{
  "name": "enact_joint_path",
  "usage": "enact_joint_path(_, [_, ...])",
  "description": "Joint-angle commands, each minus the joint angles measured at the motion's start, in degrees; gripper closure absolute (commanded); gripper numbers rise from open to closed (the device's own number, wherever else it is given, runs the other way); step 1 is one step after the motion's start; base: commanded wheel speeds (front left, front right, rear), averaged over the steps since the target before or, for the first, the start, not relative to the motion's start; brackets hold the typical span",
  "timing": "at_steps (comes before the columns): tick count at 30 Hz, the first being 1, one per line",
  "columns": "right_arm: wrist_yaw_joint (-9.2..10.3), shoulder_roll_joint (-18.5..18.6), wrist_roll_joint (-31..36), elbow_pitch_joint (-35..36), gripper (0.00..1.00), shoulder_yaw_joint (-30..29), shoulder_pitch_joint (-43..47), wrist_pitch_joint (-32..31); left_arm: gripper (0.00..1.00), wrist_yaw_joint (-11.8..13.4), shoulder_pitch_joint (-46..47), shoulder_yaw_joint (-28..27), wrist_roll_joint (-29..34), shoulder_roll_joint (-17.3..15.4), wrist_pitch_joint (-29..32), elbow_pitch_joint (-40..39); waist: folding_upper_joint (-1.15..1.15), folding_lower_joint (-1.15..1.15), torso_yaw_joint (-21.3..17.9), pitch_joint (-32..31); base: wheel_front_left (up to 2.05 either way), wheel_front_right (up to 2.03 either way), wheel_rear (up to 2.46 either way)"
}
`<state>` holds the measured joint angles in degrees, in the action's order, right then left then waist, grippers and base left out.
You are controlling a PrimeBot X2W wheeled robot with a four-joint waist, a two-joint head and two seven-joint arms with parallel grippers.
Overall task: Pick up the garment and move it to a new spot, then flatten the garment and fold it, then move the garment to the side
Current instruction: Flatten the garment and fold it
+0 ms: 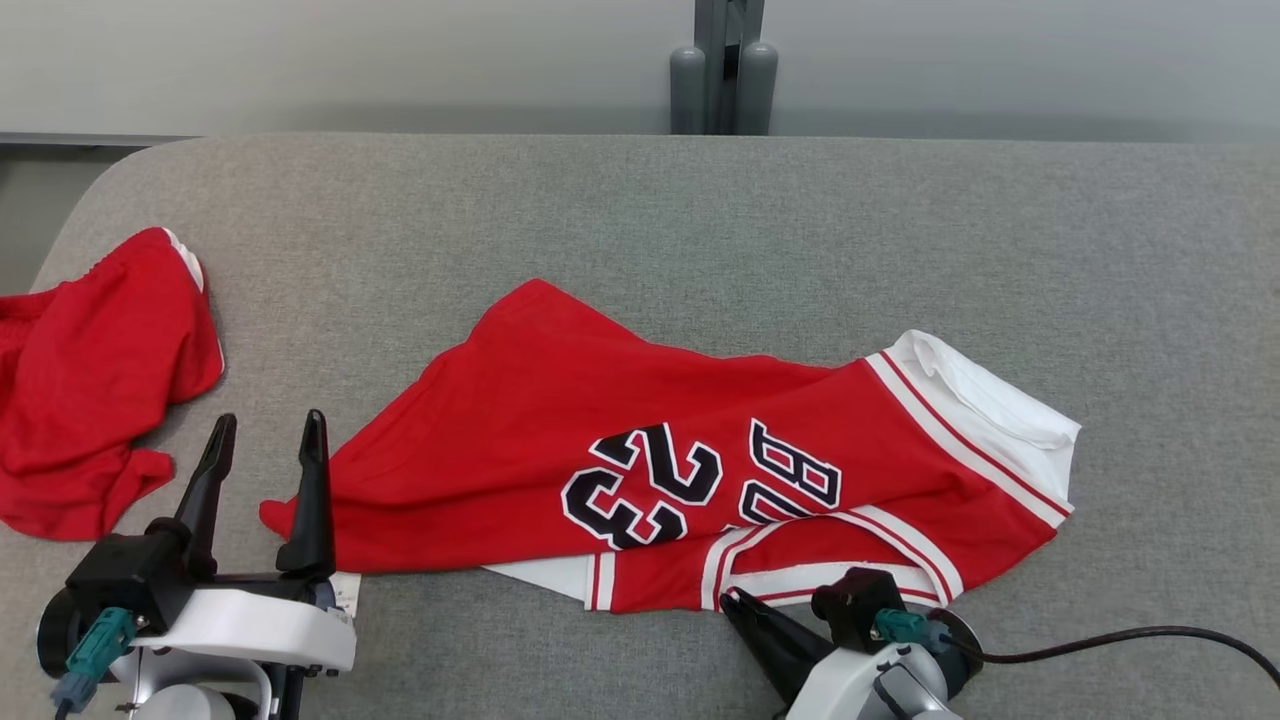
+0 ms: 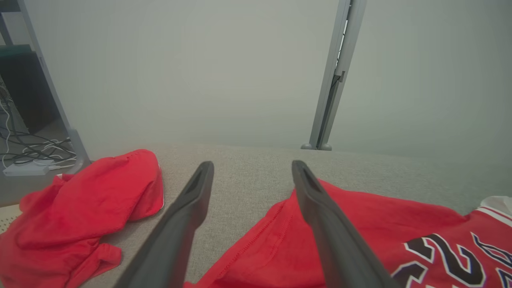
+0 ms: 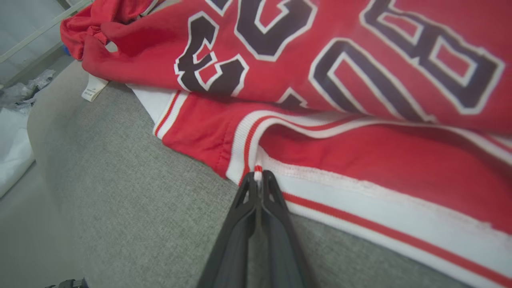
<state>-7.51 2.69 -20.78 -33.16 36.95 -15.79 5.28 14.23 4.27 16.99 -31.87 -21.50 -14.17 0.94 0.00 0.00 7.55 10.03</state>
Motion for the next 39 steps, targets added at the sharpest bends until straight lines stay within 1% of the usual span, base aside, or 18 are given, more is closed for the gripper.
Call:
enact_joint_path(1, [0.03,0.48,-0.68,0.10,1.00,-0.21,-0.59,0.80,0.00,-0.19,1.31,-0.40,0.09,-0.25,-0.32,0.30,0.00,0.00,-0.51,0.01,0.00,0.00,0.00])
enact_joint_path(4, [0.03,0.59,-1.75,1.77,1.00,-1.18,-1.04,1.66,0.00,-0.55,1.11,-0.70,0.25,-0.19,-0.49,0.55,0.00,0.00,-1.38,-0.08,0.00,0.00,0.00])
enact_joint_path(6, [0.03,1.44,-2.21,3.85,1.00,-2.22,-0.80,1.74,0.00,-0.61,1.03,-0.94,0.38,-0.25,-0.64,0.64,0.00,0.00,-2.10,-0.17,0.00,0.00,0.00])
enact_joint_path(11, [0.03,5.44,-4.56,11.75,1.00,-4.02,1.64,-1.82,0.00,-0.59,0.55,-1.66,0.57,-0.49,-0.73,0.66,0.00,0.00,-4.17,-0.14,0.00,0.00,0.00])
enact_joint_path(16, [0.03,10.29,-7.27,21.47,1.00,-6.33,4.00,-8.66,0.00,-0.38,-0.08,-2.39,0.79,-0.83,-0.84,0.35,0.00,0.00,-6.19,-0.29,0.00,0.00,0.00])
enact_joint_path(20, [0.03,14.13,-11.74,30.17,1.00,-8.73,5.85,-15.52,0.00,-0.21,0.08,-2.69,0.96,-1.22,-0.88,-0.05,0.00,0.00,-7.46,-0.29,0.00,0.00,0.00])
enact_joint_path(21, [0.03,14.13,-11.74,30.17,1.00,-8.73,5.85,-15.52,0.00,-0.21,0.08,-2.69,0.96,-1.22,-0.88,-0.05,0.00,0.00,-7.46,-0.29,0.00,0.00,0.00])
enact_joint_path(24, [0.03,16.22,-15.09,35.85,1.00,-11.91,7.36,-20.33,0.00,-0.13,0.14,-2.81,1.07,-1.45,-0.90,-0.41,0.00,0.00,-8.07,-0.22,0.00,0.00,0.00])
enact_joint_path(27, [0.03,17.97,-17.34,39.70,1.00,-16.73,8.19,-23.87,0.00,-0.02,0.25,-2.84,1.17,-1.53,-0.91,-0.64,0.00,0.00,-8.41,-0.16,0.00,0.00,0.00])
enact_joint_path(30, [0.03,18.42,-19.56,41.54,1.00,-21.15,8.45,-26.65,0.00,-0.01,0.56,-2.60,1.25,-1.48,-0.92,-0.73,0.00,0.00,-8.56,0.02,0.00,0.00,0.00])
enact_joint_path(32, [0.03,18.43,-21.12,41.40,1.00,-23.92,7.56,-27.98,0.00,-0.06,0.81,-2.49,1.22,-1.43,-0.92,-0.73,0.00,0.00,-8.55,0.18,0.00,0.00,0.00])
enact_joint_path(33, [0.02,18.91,-20.84,40.95,1.00,-25.02,6.69,-28.37,0.00,-0.10,0.99,-2.37,1.22,-1.38,-0.92,-0.74,0.00,0.00,-8.50,0.31,0.00,0.00,0.00])
enact_joint_path(34, [0.02,18.84,-21.89,39.18,1.00,-26.26,5.48,-29.27,0.00,-0.25,1.22,-2.14,1.25,-1.36,-0.88,-0.65,0.00,0.00,-8.33,0.54,0.00,0.00,0.00])
enact_joint_path(36, [0.02,20.10,-21.81,36.52,1.00,-26.69,3.37,-29.24,0.00,-0.38,1.52,-1.81,1.42,-1.21,-0.82,-0.58,0.00,0.00,-8.06,0.96,0.00,0.00,0.00])
enact_joint_path(39, [0.02,19.44,-24.04,31.31,1.00,-26.14,-0.07,-27.63,0.00,-0.55,2.74,-1.42,1.58,-0.94,-0.76,-0.42,0.00,0.00,-7.63,1.76,0.00,0.00,0.00])
